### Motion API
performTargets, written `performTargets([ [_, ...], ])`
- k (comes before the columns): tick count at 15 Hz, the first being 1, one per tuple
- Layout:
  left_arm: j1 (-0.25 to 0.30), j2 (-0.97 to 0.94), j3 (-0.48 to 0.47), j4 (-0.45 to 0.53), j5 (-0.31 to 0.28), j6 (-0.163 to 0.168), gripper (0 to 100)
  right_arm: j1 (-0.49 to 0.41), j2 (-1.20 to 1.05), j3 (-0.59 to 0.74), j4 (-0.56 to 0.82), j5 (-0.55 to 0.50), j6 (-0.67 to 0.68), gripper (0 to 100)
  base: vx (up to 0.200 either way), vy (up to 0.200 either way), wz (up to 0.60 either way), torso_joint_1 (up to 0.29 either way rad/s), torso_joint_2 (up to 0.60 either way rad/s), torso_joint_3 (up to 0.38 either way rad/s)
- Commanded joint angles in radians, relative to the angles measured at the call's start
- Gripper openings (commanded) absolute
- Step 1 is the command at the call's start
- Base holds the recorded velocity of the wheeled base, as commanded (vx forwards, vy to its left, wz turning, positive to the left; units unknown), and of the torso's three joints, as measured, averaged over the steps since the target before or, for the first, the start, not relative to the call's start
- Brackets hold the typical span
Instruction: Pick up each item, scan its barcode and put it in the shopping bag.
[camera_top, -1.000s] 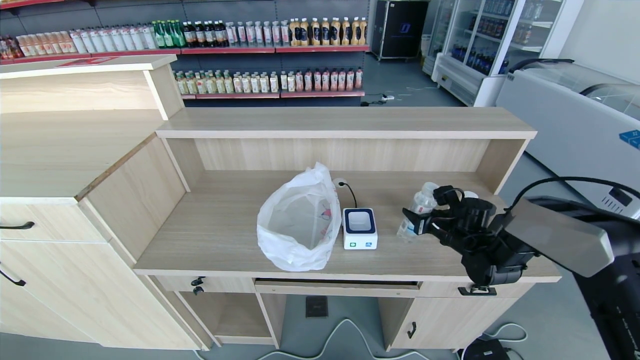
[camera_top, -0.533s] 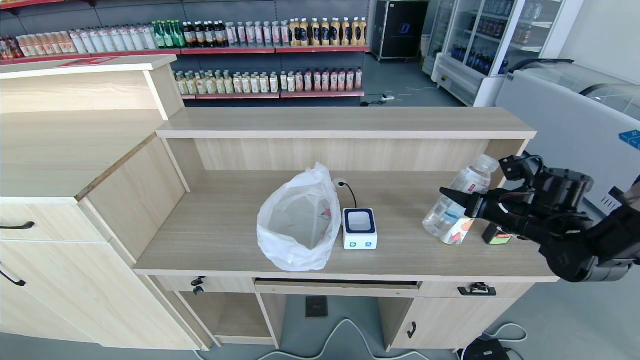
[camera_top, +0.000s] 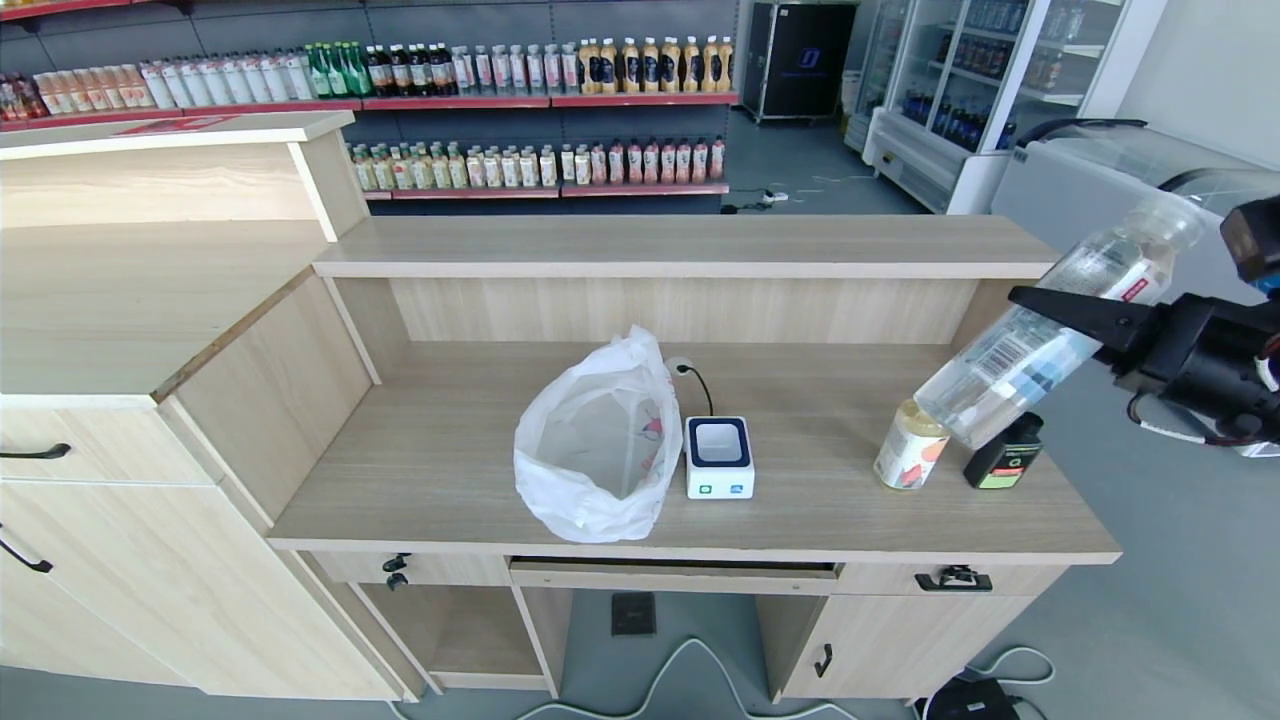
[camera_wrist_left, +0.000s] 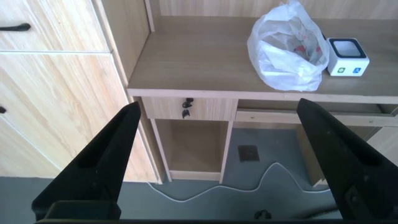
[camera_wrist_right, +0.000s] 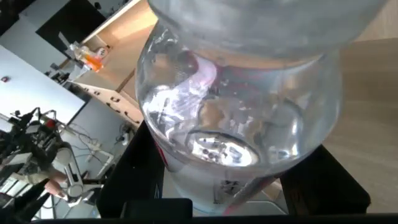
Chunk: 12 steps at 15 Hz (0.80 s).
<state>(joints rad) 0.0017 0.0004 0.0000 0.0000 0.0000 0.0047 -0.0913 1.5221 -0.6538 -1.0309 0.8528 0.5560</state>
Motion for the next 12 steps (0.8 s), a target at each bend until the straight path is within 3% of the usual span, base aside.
performTargets([
  [1,0.0,0.0,0.0,0.0,0.0,0.0,100,0.039,-0.143,0.01,0.035,0.034,0.038,0,0.0,0.0,0.0,0.0,0.0,0.0],
  [9,0.0,0.0,0.0,0.0,0.0,0.0,100,0.093,-0.257,0.022,0.072,0.149,0.148,0,0.0,0.0,0.0,0.0,0.0,0.0],
  [12,0.0,0.0,0.0,0.0,0.0,0.0,100,0.156,-0.28,0.034,0.077,0.155,0.17,0,0.0,0.0,0.0,0.0,0.0,0.0],
])
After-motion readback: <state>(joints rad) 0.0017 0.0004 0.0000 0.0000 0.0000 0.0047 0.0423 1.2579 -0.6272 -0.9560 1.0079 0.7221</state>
